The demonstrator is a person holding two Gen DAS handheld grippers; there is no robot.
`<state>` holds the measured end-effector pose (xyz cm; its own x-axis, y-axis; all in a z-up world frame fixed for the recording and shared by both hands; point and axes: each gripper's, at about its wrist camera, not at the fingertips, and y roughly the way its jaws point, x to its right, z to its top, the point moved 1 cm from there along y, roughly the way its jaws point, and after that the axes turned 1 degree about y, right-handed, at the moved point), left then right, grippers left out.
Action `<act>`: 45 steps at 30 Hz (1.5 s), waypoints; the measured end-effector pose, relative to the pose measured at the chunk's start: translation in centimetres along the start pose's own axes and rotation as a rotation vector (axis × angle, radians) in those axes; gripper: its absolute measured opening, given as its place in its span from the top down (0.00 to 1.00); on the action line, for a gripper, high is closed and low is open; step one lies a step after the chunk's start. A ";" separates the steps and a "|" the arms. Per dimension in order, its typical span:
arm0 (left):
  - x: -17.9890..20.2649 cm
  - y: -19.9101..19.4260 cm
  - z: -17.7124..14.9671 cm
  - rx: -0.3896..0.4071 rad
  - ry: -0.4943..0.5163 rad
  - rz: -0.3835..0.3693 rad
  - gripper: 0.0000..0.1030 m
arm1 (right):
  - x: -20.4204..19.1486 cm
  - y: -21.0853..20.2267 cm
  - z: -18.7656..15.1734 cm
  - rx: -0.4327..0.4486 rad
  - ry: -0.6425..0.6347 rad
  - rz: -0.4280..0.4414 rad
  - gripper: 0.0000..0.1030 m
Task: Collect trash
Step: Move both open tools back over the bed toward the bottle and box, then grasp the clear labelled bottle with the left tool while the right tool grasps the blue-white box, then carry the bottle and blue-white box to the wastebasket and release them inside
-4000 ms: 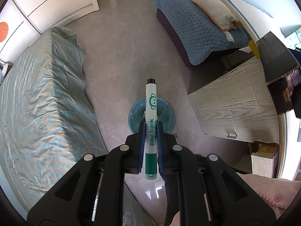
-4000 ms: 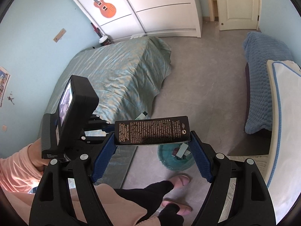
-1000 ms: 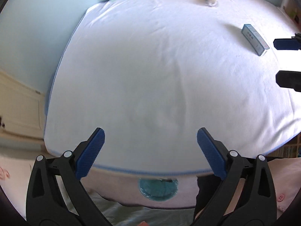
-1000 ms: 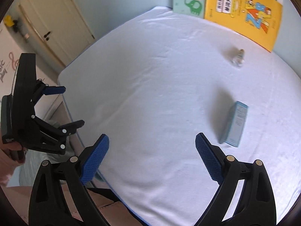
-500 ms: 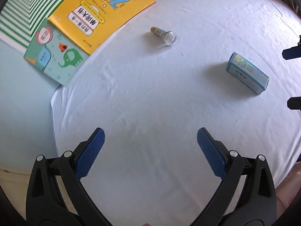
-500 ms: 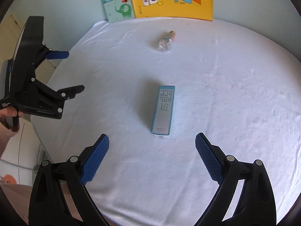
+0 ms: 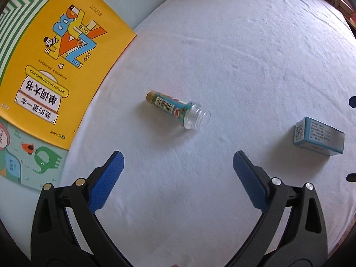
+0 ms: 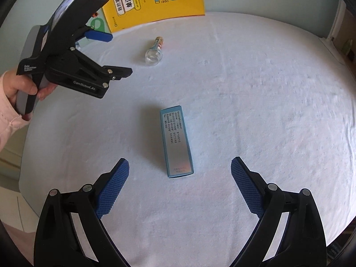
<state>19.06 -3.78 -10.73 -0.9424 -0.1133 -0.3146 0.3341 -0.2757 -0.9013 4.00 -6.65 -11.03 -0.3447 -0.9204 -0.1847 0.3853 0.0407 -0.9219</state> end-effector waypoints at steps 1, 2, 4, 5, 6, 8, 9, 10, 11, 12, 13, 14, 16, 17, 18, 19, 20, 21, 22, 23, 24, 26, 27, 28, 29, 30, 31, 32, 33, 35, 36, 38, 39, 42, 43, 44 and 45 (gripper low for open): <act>-0.1 0.3 0.2 0.003 0.006 -0.005 0.07 | -0.1 0.2 0.0 -0.002 0.000 -0.006 0.12; 0.0 0.5 0.2 0.006 0.012 -0.009 0.07 | -0.2 0.5 0.1 -0.006 -0.002 -0.012 0.12; -0.1 1.3 0.6 0.010 0.025 -0.023 0.07 | -0.4 1.1 0.1 -0.016 -0.002 -0.015 0.12; -0.1 1.6 0.8 0.011 0.029 -0.025 0.07 | -0.4 1.3 0.2 -0.016 -0.002 -0.018 0.12; -0.2 2.0 1.0 0.011 0.034 -0.031 0.07 | -0.5 1.5 0.3 -0.017 -0.003 -0.023 0.12; -0.4 2.6 1.3 0.019 0.034 -0.046 0.09 | -0.6 2.0 0.6 -0.016 -0.003 -0.035 0.12; -0.4 2.8 1.4 0.022 0.032 -0.057 0.10 | -0.7 2.2 0.8 -0.017 -0.001 -0.034 0.13; -0.5 3.1 1.6 0.026 0.031 -0.073 0.13 | -0.7 2.4 1.0 -0.018 0.001 -0.034 0.14; -0.6 3.3 1.8 0.027 0.033 -0.084 0.16 | -0.7 2.7 1.1 -0.020 0.002 -0.040 0.21; -0.5 3.5 2.0 0.030 0.037 -0.091 0.18 | -0.6 3.1 1.3 -0.026 0.004 -0.040 0.24; -0.5 3.7 2.2 0.035 0.042 -0.098 0.23 | -0.5 3.3 1.4 -0.030 0.007 -0.041 0.24; -0.5 3.9 2.4 0.036 0.044 -0.104 0.28 | -0.5 3.6 1.6 -0.030 0.011 -0.047 0.28; -0.3 4.3 2.8 0.039 0.047 -0.132 0.41 | -0.3 4.1 1.9 -0.035 0.024 -0.046 0.34; -0.3 4.5 3.0 0.041 0.045 -0.143 0.48 | -0.2 4.2 2.0 -0.034 0.034 -0.047 0.41; -0.3 4.5 3.1 0.046 0.043 -0.157 0.52 | -0.1 4.6 2.3 -0.034 0.040 -0.046 0.47; -0.2 4.6 3.2 0.054 0.038 -0.188 0.65 | 0.0 4.8 2.5 -0.037 0.045 -0.042 0.49; -0.1 4.6 3.2 0.055 0.036 -0.211 0.76 | 0.1 4.8 2.5 -0.039 0.048 -0.040 0.56; 0.0 4.6 3.2 0.057 0.035 -0.223 0.75 | 0.3 4.8 2.6 -0.041 0.053 -0.039 0.62; 0.2 4.6 3.3 0.062 0.040 -0.210 0.76 | 0.5 4.8 2.6 -0.040 0.056 -0.041 0.63; 0.3 4.6 3.3 0.067 0.045 -0.204 0.76 | 0.8 4.4 2.4 -0.040 0.060 -0.039 0.65; 0.2 4.6 3.4 0.069 0.042 -0.204 0.76 | 1.0 4.4 2.5 -0.040 0.065 -0.036 0.69; 0.0 4.5 3.2 0.064 0.019 -0.219 0.76 | 1.2 4.2 2.4 -0.035 0.073 -0.034 0.69; -0.1 4.4 3.1 0.061 0.010 -0.223 0.76 | 1.4 4.1 2.4 -0.034 0.077 -0.032 0.69; -0.2 4.3 3.0 0.061 0.003 -0.225 0.76 | 1.5 3.9 2.3 -0.031 0.080 -0.030 0.69; -0.1 3.8 2.5 0.061 -0.001 -0.223 0.76 | 1.6 3.9 2.3 -0.029 0.082 -0.027 0.69; -0.1 3.5 2.3 0.059 -0.002 -0.218 0.76 | 1.7 3.7 2.2 -0.027 0.081 -0.025 0.69; -0.1 3.2 2.1 0.058 -0.003 -0.212 0.76 | 1.7 3.6 2.2 -0.024 0.079 -0.024 0.69; -0.1 2.9 1.8 0.058 -0.008 -0.210 0.76 | 1.8 3.5 2.2 -0.021 0.079 -0.020 0.69; -0.2 2.6 1.6 0.058 -0.014 -0.208 0.76 | 2.0 3.2 2.1 -0.019 0.079 -0.016 0.69; -0.5 1.8 1.0 0.059 -0.028 -0.204 0.76 | 2.3 2.6 1.8 -0.010 0.078 -0.013 0.69; -0.4 1.4 0.6 0.058 -0.032 -0.200 0.76 | 2.4 2.4 1.8 -0.006 0.079 -0.006 0.69; -0.6 0.7 -0.1 0.052 -0.045 -0.190 0.76 | 2.3 1.8 1.7 0.003 0.080 -0.001 0.69; -0.7 0.6 -0.3 0.050 -0.049 -0.185 0.76 | 2.3 1.6 1.7 0.008 0.077 0.002 0.69; -0.8 -0.4 -1.6 0.045 -0.072 -0.171 0.76 | 2.1 1.1 1.4 0.018 0.060 0.011 0.69; -0.9 -0.8 -2.0 0.044 -0.082 -0.166 0.76 | 1.9 0.9 1.3 0.020 0.051 0.013 0.69; -1.0 -1.1 -2.4 0.045 -0.091 -0.161 0.76 | 1.7 0.8 1.4 0.020 0.038 0.018 0.69; -1.0 -1.5 -2.7 0.046 -0.101 -0.157 0.76 | 1.9 0.6 1.2 0.022 0.027 0.021 0.69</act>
<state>19.51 -0.65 -9.89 -0.9775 -0.1599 -0.1378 0.1858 -0.3410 -0.9215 4.59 -8.86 -11.52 -0.3595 -0.9085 -0.2130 0.4110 0.0508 -0.9102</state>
